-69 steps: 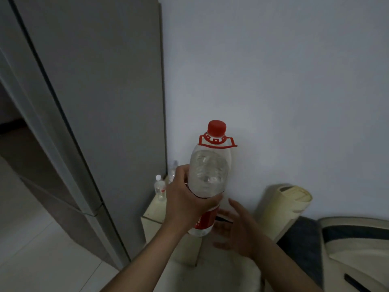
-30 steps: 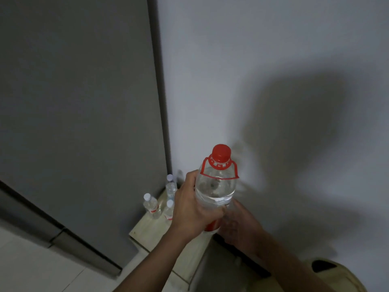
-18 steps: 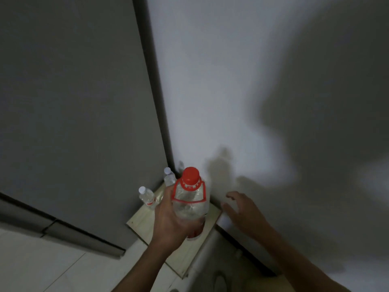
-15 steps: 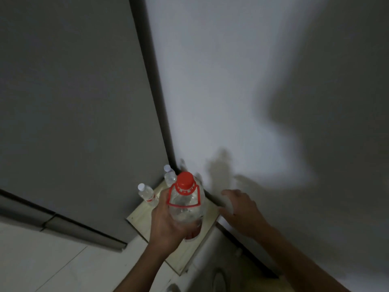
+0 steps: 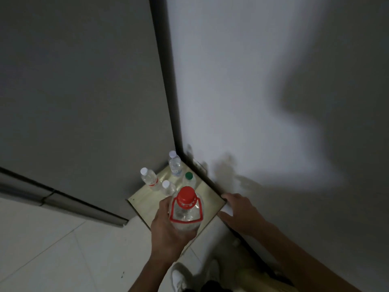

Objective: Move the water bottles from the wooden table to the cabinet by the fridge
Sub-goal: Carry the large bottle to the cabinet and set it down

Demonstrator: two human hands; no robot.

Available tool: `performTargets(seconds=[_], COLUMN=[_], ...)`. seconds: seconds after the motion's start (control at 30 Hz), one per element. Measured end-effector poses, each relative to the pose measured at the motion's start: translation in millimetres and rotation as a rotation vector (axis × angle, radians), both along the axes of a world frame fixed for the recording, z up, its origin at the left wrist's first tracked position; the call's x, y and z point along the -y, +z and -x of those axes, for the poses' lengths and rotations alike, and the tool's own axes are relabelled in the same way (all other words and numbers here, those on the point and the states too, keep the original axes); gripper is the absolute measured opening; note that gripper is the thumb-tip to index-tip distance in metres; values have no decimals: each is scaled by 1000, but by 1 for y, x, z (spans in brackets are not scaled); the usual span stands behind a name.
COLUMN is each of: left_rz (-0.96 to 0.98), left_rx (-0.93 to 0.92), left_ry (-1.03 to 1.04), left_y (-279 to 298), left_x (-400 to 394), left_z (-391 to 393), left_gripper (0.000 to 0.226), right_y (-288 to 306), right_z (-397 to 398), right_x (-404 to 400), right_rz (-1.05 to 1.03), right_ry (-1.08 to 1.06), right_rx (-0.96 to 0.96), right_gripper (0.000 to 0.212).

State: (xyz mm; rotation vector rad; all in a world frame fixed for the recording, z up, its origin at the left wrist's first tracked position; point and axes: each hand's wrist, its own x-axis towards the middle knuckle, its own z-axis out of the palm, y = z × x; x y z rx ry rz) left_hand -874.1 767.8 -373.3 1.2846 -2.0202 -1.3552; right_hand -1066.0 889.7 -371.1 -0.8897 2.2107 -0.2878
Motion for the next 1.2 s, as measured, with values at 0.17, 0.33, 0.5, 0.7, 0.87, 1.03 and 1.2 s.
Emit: performTargets(seconds=[0.17,0.33,0.5,0.7,0.87,1.03,1.2], left_rz=[-37,-66,15,-49,-20,-11,-9], left_rx=[75,113,84,-3,-36,-61,-107], left_ry=[17,-37,-108,3,0,-19,-21], left_y=[-45,-93,-130,-178,-202,-222,-239], left_x=[2,5,18,34,44,46,45], left_z=[5,13,29,48,65,66,58], left_gripper=[82,83,83,89,89,87,87], right_y=[-24,-56,-85,-121,-149,-154,-161], right_z=[3,9,16,27,30,28,24], right_x=[0,6,18,29,34,41,46], right_rz=[-111,-98,-118,-69,-67,-121,-81], right_ry=[54,59,109,68,45,76,57], right_rx=[-13,-83,-117,-109,-107,-88,-83], right_gripper=[69,70,69,67,65,88,68])
